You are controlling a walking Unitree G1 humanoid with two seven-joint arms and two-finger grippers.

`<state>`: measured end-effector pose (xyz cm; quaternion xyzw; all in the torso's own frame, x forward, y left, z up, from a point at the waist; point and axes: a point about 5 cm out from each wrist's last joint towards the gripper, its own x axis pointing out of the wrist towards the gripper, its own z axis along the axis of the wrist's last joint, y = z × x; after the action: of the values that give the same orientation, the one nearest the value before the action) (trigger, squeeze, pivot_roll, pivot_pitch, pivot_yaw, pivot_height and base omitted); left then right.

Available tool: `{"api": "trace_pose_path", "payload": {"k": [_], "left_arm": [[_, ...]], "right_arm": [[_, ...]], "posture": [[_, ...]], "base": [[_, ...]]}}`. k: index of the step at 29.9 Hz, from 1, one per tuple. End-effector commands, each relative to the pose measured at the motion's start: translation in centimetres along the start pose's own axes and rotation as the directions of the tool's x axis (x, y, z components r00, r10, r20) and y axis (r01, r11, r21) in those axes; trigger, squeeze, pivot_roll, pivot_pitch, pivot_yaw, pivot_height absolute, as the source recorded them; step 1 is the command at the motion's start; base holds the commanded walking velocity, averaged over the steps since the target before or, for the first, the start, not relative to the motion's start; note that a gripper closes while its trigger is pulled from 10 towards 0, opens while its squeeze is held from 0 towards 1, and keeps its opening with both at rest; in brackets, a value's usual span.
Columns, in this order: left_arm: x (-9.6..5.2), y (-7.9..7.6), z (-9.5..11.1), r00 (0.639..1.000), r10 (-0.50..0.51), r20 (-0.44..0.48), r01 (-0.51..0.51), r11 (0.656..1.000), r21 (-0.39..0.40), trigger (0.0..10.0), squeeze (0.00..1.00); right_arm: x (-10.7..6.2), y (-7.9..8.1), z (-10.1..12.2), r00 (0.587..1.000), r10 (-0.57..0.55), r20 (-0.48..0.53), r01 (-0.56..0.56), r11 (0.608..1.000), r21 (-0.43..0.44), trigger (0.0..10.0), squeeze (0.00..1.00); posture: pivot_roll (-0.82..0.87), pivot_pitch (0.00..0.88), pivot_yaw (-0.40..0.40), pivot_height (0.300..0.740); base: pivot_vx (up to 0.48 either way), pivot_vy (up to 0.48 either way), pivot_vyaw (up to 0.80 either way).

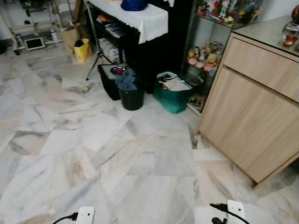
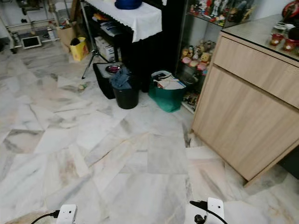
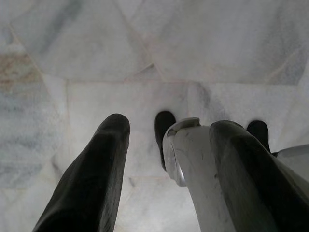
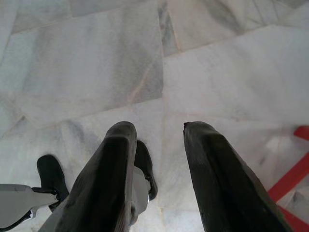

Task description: Hang keys on a hook

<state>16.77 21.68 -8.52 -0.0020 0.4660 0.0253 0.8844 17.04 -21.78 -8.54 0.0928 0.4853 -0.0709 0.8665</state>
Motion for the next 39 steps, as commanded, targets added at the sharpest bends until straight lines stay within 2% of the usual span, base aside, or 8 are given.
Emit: {"api": "trace_pose_path", "payload": {"k": [1,7,11,12,15,39], "left_arm": [[-0.03,-0.04,-0.32,1.0,-0.001,-0.02,0.001,1.0,0.002,10.0,0.0],[-0.05,0.03,-0.33,1.0,-0.003,-0.018,0.003,0.999,0.041,10.0,0.0],[-0.1,0.19,-0.52,1.0,0.006,-0.027,-0.005,0.999,0.032,10.0,0.0],[-0.11,0.21,-0.63,0.999,0.009,-0.033,-0.008,1.0,0.004,10.0,0.0],[-0.11,0.27,-0.54,1.0,0.003,-0.031,-0.002,0.999,0.033,10.0,0.0],[-0.13,0.72,-0.41,0.999,0.022,-0.032,-0.021,1.0,0.016,10.0,0.0]], "right_arm": [[0.03,-0.02,0.32,1.0,-0.003,0.006,0.003,1.0,0.004,10.0,0.0],[0.03,-0.06,0.43,1.0,-0.002,0.005,0.002,1.0,-0.007,10.0,0.0],[0.02,-0.11,0.47,1.0,-0.003,0.007,0.003,1.0,-0.008,10.0,0.0],[0.02,-0.12,0.48,1.0,-0.003,0.007,0.003,1.0,-0.007,10.0,0.0],[0.02,-0.14,0.51,1.0,-0.003,0.008,0.003,1.0,-0.008,10.0,0.0],[0.1,0.09,0.89,1.0,-0.001,0.013,0.001,1.0,-0.002,10.0,0.0]], "posture": [[0.04,0.0,-0.01,0.729],[0.04,0.0,-0.014,0.729],[0.04,0.0,-0.017,0.729],[0.04,0.0,-0.017,0.729],[0.04,0.0,-0.019,0.729],[0.04,0.0,-0.016,0.729]], "base": [[0.0,0.0,-0.77],[0.0,-0.054,-0.78],[0.0,-0.401,-0.77],[0.0,0.0,-0.78],[0.0,0.0,-0.78],[0.0,0.0,-0.78]]}}
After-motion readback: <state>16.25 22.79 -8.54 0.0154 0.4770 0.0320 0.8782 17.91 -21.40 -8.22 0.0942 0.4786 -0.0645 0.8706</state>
